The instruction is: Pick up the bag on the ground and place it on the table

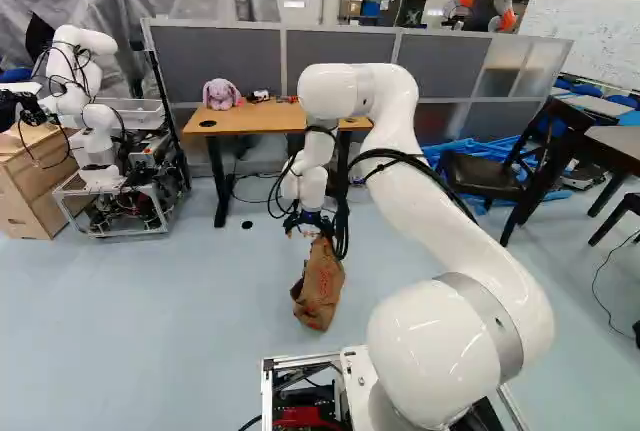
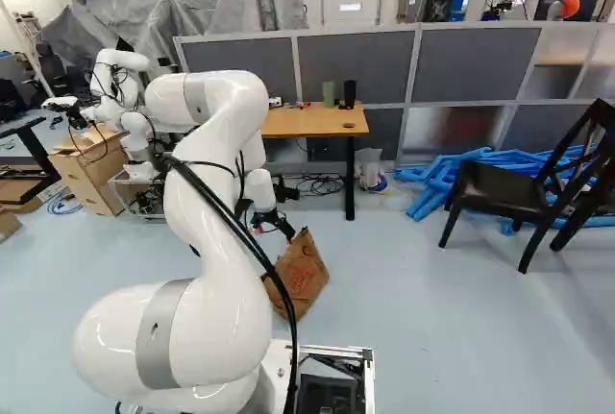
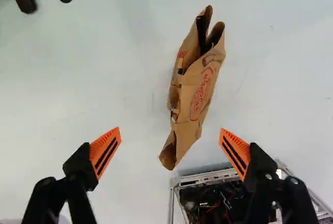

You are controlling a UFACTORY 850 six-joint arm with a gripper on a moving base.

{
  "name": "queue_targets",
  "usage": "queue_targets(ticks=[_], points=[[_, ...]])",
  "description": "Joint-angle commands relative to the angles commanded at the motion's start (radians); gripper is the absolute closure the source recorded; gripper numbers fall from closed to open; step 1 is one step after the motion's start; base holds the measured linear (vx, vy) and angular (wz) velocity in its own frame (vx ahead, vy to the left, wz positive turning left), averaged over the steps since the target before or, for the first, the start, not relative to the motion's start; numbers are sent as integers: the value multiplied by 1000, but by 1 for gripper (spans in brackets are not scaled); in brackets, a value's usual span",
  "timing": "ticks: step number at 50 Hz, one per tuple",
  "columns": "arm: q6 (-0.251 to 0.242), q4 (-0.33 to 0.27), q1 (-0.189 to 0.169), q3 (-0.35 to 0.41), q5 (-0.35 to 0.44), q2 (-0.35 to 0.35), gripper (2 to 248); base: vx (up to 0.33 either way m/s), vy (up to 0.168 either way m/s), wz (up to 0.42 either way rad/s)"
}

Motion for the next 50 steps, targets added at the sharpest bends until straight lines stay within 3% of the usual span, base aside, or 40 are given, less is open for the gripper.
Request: queue_targets(ticks=[17,50], points=[[162,0,0,-47,0,-65,3,0,0,0],[178,0,0,-137,0,-181,3,0,0,0]])
